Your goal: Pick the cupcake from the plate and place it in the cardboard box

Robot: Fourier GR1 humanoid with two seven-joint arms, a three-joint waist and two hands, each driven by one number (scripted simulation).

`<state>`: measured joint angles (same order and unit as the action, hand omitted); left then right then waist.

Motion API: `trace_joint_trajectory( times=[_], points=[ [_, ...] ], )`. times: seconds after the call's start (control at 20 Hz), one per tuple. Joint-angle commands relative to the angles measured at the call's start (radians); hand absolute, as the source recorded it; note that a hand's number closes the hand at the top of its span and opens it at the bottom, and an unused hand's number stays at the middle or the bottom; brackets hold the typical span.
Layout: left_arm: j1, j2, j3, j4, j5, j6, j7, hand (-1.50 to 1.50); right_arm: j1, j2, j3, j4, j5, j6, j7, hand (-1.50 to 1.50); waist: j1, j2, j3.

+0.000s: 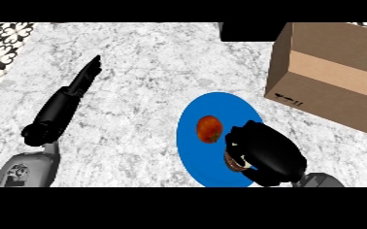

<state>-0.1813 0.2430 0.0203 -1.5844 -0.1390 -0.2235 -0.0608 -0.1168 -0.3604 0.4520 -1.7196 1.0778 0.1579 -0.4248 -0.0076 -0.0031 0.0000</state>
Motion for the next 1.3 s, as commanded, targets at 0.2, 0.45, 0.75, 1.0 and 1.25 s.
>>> trace_joint_trajectory(
  times=[0.2, 0.45, 0.75, 1.0, 1.25],
  points=[
    [-0.009, 0.017, 0.030, 0.012, 0.017, -0.030, -0.011, 0.00, 0.040, -0.074, -0.206, -0.325, -0.195, 0.137, 0.005, 1.50, 0.000, 0.000, -0.001],
    [-0.028, 0.012, 0.028, 0.009, 0.018, -0.025, 0.023, 0.00, -0.029, 0.029, -0.413, -0.323, -0.361, 0.179, 0.213, 1.50, 0.004, 0.001, -0.001],
    [-0.015, -0.009, 0.010, 0.007, -0.007, -0.010, -0.018, 0.00, -0.177, -0.001, -0.648, -0.202, -0.485, 0.226, 0.356, 1.50, 0.011, 0.004, -0.001],
    [-0.045, -0.003, 0.025, 0.059, -0.008, -0.023, -0.019, 0.00, -0.329, -0.031, -0.707, 0.020, -0.480, 0.190, 0.385, 1.50, 0.013, 0.005, 0.000],
    [-0.079, -0.026, 0.007, 0.057, -0.017, -0.013, 0.008, 0.00, -0.487, -0.200, -0.731, 0.364, -0.367, 0.132, 0.234, 1.50, 0.030, 0.012, 0.000]
  ],
)
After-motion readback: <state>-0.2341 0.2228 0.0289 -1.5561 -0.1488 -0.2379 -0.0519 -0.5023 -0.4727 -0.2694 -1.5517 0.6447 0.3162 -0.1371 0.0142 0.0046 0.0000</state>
